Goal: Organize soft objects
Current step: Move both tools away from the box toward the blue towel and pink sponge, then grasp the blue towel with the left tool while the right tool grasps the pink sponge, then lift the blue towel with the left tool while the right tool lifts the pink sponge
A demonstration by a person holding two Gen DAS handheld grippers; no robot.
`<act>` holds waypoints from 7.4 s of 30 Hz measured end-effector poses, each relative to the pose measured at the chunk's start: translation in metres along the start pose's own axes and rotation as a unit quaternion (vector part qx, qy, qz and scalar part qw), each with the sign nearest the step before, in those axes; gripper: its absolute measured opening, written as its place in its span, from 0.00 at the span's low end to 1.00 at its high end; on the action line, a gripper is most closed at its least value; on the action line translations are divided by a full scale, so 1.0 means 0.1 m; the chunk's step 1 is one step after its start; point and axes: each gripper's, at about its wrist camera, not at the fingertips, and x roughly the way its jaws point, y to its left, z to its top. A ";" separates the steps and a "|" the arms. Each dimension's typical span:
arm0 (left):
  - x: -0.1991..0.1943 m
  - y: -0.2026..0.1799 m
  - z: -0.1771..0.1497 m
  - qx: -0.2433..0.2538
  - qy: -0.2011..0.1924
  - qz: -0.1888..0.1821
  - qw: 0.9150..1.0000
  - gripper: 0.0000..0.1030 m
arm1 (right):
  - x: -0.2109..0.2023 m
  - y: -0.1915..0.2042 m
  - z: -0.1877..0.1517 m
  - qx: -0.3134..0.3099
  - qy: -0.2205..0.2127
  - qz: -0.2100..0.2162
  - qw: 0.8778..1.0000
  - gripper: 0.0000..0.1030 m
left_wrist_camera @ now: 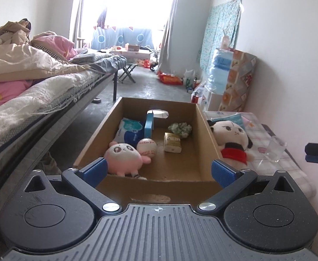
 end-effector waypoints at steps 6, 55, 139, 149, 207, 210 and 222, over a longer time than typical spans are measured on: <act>0.07 -0.16 -0.12 -0.004 0.030 -0.033 0.999 0.99 | 0.01 -0.14 -0.09 0.018 -0.021 -0.004 1.000 0.96; 4.07 -3.13 1.32 0.155 0.290 -0.125 0.936 0.90 | 1.25 -2.98 2.09 0.156 -0.015 -0.037 0.987 0.83; 5.09 -2.68 1.04 0.059 0.372 -0.106 0.920 0.15 | 3.37 -3.18 2.37 0.167 0.190 0.010 0.968 0.32; 5.14 -2.65 1.03 0.048 0.373 -0.101 0.921 0.15 | 3.46 -3.17 2.25 0.150 0.207 -0.009 0.967 0.33; 0.09 -1.01 1.41 0.006 0.011 -0.195 0.981 0.14 | -0.63 0.44 1.48 -0.099 -0.071 0.153 0.981 0.31; 0.05 -0.75 1.33 -0.012 0.011 -0.166 0.986 0.14 | -0.40 0.63 1.40 -0.104 -0.042 0.185 0.976 0.31; 0.89 0.11 1.02 -0.049 0.097 -0.106 0.988 0.14 | 1.23 0.97 1.16 -0.102 0.129 0.180 0.970 0.31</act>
